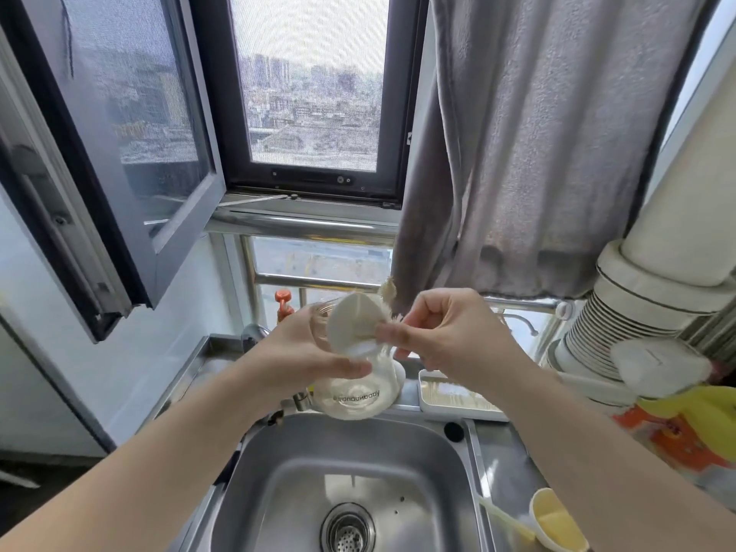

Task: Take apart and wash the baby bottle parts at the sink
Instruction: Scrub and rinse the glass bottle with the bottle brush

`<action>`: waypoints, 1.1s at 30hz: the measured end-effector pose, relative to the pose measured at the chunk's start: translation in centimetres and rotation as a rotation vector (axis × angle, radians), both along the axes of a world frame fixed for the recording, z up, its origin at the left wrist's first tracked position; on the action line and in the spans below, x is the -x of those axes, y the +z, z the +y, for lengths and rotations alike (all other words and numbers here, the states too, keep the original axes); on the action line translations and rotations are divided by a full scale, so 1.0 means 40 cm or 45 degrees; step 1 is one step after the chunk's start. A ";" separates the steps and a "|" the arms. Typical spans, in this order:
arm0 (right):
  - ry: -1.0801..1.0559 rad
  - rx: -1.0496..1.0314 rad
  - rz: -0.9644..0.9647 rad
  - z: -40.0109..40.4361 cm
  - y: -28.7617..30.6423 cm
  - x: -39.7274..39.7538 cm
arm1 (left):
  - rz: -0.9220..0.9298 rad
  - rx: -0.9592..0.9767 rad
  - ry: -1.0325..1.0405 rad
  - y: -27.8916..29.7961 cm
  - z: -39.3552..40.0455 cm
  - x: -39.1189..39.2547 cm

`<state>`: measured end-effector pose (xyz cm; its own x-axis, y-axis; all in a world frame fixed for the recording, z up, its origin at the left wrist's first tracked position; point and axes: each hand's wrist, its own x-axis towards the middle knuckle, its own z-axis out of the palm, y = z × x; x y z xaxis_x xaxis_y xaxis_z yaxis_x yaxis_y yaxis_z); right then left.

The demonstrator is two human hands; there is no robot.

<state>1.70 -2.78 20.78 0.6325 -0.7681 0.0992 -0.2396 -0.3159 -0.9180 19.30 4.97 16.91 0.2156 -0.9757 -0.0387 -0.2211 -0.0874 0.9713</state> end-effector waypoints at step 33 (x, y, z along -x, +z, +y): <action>0.340 -0.078 0.003 0.004 -0.018 0.010 | 0.588 0.088 -0.209 -0.005 0.019 -0.089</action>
<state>1.31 -2.63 20.06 0.8135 -0.5789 0.0562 -0.1573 -0.3121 -0.9370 22.87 5.72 16.71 0.0343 -0.9990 -0.0279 0.2280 -0.0193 0.9735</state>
